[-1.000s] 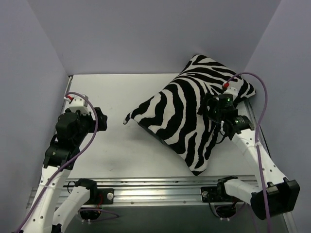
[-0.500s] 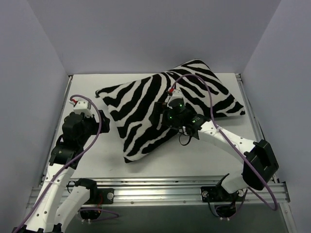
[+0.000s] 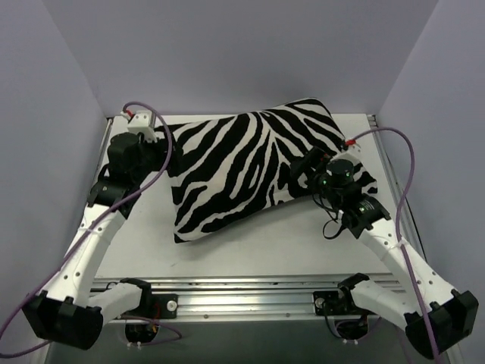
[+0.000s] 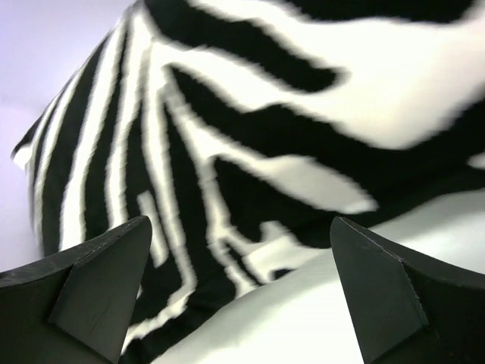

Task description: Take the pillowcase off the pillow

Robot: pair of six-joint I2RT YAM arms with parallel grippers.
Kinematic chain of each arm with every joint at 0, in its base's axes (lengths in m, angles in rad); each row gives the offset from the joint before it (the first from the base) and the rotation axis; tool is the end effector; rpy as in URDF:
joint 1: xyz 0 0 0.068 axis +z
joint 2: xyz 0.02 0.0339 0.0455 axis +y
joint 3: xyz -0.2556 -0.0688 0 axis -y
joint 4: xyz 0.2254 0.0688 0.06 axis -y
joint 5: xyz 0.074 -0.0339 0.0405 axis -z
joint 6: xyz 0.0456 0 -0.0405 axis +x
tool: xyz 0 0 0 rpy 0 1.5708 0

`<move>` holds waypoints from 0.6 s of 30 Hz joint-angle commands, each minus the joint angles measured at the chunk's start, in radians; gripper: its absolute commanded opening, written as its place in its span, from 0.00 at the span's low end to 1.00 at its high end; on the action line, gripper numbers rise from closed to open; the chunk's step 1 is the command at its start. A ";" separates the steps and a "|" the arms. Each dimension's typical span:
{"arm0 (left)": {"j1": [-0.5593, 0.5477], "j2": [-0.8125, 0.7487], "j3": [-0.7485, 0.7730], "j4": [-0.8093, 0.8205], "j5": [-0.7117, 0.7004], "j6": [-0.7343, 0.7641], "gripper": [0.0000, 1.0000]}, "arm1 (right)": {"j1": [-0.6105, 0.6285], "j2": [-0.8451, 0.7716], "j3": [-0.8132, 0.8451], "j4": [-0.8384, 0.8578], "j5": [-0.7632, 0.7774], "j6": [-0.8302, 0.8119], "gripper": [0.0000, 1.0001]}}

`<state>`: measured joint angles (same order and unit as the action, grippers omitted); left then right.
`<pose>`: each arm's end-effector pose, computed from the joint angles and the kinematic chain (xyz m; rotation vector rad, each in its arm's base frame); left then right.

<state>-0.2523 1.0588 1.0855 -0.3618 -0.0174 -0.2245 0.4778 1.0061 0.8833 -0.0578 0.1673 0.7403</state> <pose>0.2243 -0.0570 0.3630 0.0148 1.9176 -0.3056 0.2089 0.0996 0.3400 0.3611 1.7717 0.7365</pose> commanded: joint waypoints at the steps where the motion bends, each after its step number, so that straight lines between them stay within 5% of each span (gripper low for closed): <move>1: -0.008 0.165 0.183 0.153 0.016 0.040 0.94 | -0.089 -0.023 -0.075 -0.041 -0.024 0.070 1.00; 6: -0.033 0.528 0.465 0.153 0.005 0.051 0.94 | -0.253 0.012 -0.196 0.157 -0.288 0.102 1.00; 10: -0.059 0.708 0.544 0.069 0.017 0.005 0.94 | -0.258 0.126 -0.187 0.274 -0.354 0.070 1.00; 18: -0.172 0.572 0.165 0.027 -0.010 -0.200 0.94 | -0.243 0.500 0.005 0.427 -0.495 0.016 0.98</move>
<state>-0.3599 1.7393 1.3991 -0.2260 -0.0772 -0.3241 0.2165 1.4155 0.7986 0.2089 -0.2279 0.7799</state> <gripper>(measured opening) 0.940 0.988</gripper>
